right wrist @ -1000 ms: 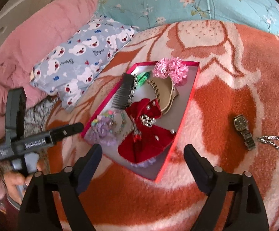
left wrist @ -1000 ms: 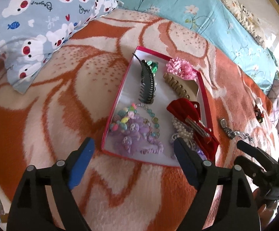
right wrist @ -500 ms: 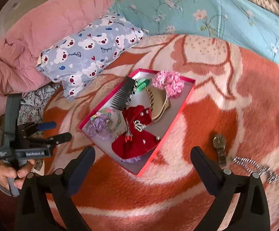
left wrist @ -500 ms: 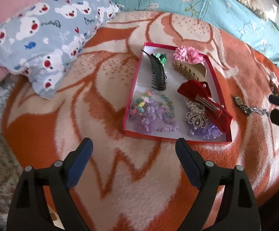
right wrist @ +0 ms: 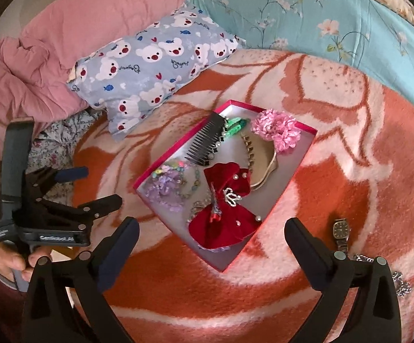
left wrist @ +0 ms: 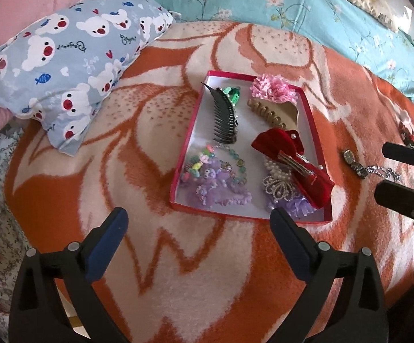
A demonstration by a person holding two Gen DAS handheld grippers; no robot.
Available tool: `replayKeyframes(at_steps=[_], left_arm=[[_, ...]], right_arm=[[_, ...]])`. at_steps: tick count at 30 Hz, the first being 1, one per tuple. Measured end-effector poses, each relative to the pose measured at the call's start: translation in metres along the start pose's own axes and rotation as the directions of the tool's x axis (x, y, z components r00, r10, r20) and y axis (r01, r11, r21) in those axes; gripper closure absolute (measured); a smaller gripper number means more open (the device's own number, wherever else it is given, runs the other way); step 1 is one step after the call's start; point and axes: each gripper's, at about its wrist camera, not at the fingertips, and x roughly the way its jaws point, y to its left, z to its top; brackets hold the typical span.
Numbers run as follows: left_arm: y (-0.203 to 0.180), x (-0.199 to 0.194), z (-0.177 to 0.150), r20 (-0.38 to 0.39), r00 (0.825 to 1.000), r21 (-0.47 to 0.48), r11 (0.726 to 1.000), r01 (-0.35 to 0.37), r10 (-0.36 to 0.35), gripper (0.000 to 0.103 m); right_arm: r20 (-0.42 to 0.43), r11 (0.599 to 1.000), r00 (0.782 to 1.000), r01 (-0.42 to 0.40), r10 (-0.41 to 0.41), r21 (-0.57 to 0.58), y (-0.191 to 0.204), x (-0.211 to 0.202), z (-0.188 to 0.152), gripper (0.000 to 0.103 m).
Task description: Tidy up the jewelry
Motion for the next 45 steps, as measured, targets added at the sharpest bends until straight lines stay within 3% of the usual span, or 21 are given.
replayKeyframes(at_steps=[13, 45], left_arm=[[-0.012, 0.010, -0.005, -0.013, 1.000, 0.024, 1.000, -0.016, 0.017, 0.003], [-0.007, 0.007, -0.005, 0.012, 1.000, 0.031, 0.999, -0.026, 0.025, 0.003]], right_arm=[[0.033, 0.996, 0.999, 0.018, -0.020, 0.083, -0.029, -0.010, -0.009, 0.001], [-0.021, 0.999, 1.000, 0.011, -0.010, 0.035, -0.017, 0.011, -0.014, 0.001]])
